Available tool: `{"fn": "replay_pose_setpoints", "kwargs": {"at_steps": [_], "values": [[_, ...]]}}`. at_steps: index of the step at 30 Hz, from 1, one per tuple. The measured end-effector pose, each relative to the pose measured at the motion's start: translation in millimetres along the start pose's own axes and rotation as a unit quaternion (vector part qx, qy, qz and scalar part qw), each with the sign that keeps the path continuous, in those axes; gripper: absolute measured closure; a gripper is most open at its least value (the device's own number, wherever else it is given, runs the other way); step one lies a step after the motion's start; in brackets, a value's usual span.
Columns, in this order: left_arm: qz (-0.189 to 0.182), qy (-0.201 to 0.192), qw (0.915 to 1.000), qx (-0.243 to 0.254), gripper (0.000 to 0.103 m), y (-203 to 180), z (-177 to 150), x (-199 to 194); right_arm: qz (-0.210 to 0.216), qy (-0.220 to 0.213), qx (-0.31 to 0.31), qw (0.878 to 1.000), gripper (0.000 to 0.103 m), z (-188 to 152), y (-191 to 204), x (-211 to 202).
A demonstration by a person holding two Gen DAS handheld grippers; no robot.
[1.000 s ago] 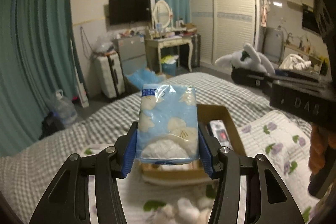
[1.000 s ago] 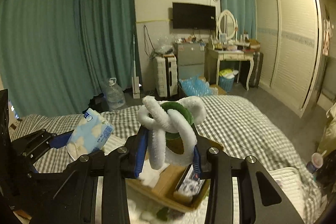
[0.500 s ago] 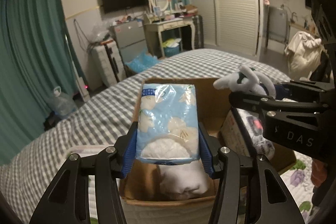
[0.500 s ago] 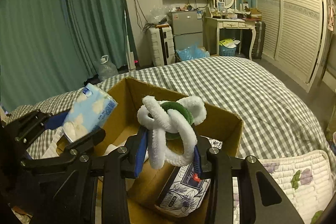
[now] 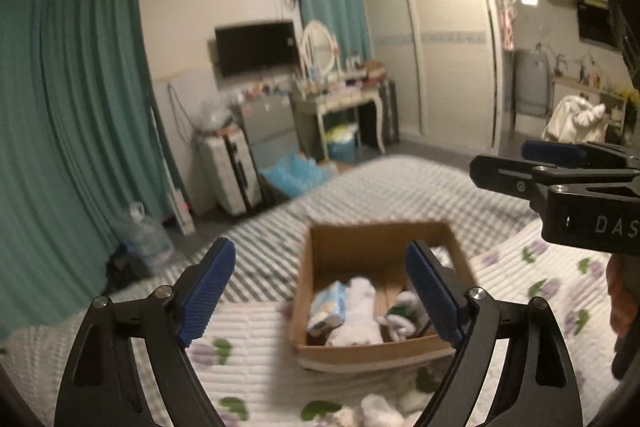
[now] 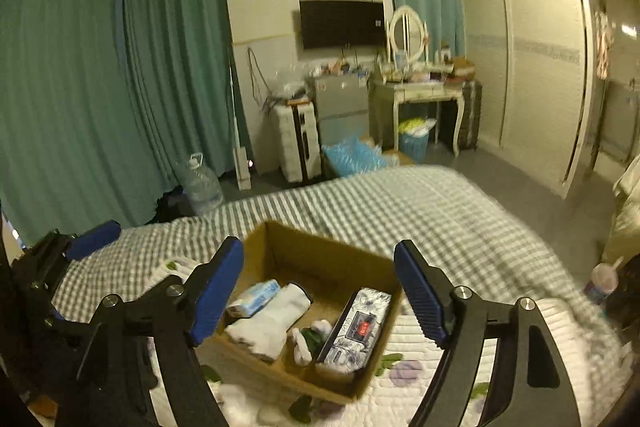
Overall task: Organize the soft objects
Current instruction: 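Carry both items into the box and open both tools, then grasp the white fluffy cloth with the left tool while the right grasps the cream lace cloth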
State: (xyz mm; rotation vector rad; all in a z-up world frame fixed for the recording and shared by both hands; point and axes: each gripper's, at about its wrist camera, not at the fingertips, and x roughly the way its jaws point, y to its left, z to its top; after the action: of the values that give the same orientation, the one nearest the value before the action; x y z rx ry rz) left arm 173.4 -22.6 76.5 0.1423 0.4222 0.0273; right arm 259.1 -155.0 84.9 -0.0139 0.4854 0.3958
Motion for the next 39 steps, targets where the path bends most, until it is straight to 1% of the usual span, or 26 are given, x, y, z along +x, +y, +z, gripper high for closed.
{"fn": "replay_pose_setpoints", "kwargs": {"at_steps": [1,2,3,4,6,8,9,13,16,18,20,22,24,27,30,33,35,36,37,38,39], "values": [[0.0,-0.013,0.9999,-0.001,0.015,4.6,5.9,-20.8,-0.003,-0.01,-0.006,1.0,0.024,6.7,6.1,-22.2],[-0.002,-0.019,0.9998,-0.002,0.012,7.4,8.7,-33.0,-0.005,-0.017,-0.008,1.0,0.023,11.1,11.6,-38.9],[-0.005,-0.027,0.9996,-0.005,0.008,10.7,12.4,-49.2,-0.007,-0.025,-0.011,1.0,0.019,16.1,17.5,-60.3],[-0.007,-0.037,0.9993,-0.008,0.008,14.2,14.9,-65.4,-0.006,-0.03,-0.013,0.999,0.016,19.0,22.6,-76.3],[-0.008,-0.051,0.9987,-0.008,0.008,21.3,18.3,-92.9,-0.008,-0.035,-0.021,0.999,0.015,21.7,33.2,-104.7],[-0.008,-0.058,0.9982,-0.011,0.008,25.5,13.9,-113.6,-0.011,-0.04,-0.029,0.999,0.013,21.2,43.3,-132.2],[-0.01,-0.059,0.9981,-0.012,0.008,27.6,11.3,-122.7,-0.012,-0.039,-0.033,0.999,0.01,18.7,48.2,-145.1],[-0.014,-0.063,0.9978,-0.017,0.008,35.3,-5.8,-144.7,-0.002,-0.032,-0.03,0.999,0.009,-3.6,58.1,-171.9],[-0.009,-0.066,0.9976,-0.021,0.008,34.9,-28.5,-152.2,0.011,-0.024,-0.025,0.999,0.009,-32.3,64.2,-178.4],[-0.013,-0.058,0.9979,-0.026,0.008,35.5,-45.7,-150.1,0.013,-0.02,-0.028,0.999,0.009,-53.3,67.1,-178.1],[-0.017,-0.05,0.9979,-0.037,0.008,36.6,-60.9,-148.0,0.008,-0.015,-0.039,0.999,0.009,-77.5,72.2,-169.0],[-0.025,-0.033,0.9979,-0.05,0.008,37.5,-80.8,-137.4,0.002,-0.01,-0.049,0.999,0.009,-102.6,77.4,-157.2],[-0.025,-0.017,0.9977,-0.061,0.008,36.9,-100.6,-126.8,0.005,0.001,-0.048,0.999,0.009,-124.4,78.9,-144.2],[-0.024,0.016,0.997,-0.072,0.008,35.8,-135.1,-95.9,0.02,0.04,-0.035,0.998,0.009,-162.7,79.7,-107.5],[-0.028,0.061,0.9945,-0.081,0.008,35.2,-167.1,-67.9,0.012,0.084,-0.041,0.996,0.009,-198.3,80.6,-66.5],[-0.016,0.104,0.9909,-0.083,0.008,30.9,-191.9,-35.2,0.015,0.121,-0.04,0.992,0.009,-225.4,80.2,-29.5],[-0.012,0.117,0.9896,-0.083,0.008,29.7,-202.2,-26.4,0.021,0.141,-0.036,0.989,0.014,-241.0,78.8,-8.2],[-0.011,0.121,0.989,-0.084,0.008,28.7,-203.8,-22.8,0.021,0.15,-0.033,0.988,0.018,-247.7,77.4,2.8],[-0.012,0.126,0.9882,-0.087,0.008,27.8,-205.0,-19.3,0.022,0.154,-0.03,0.987,0.023,-250.6,76.3,8.4],[-0.014,0.129,0.9875,-0.089,0.008,27.5,-206.7,-16.8,0.023,0.157,-0.027,0.987,0.026,-252.7,75.5,14.7],[-0.015,0.132,0.987,-0.091,0.008,25.8,-208.0,-15.0,0.023,0.157,-0.026,0.987,0.03,-255.5,75.1,19.3]]}}
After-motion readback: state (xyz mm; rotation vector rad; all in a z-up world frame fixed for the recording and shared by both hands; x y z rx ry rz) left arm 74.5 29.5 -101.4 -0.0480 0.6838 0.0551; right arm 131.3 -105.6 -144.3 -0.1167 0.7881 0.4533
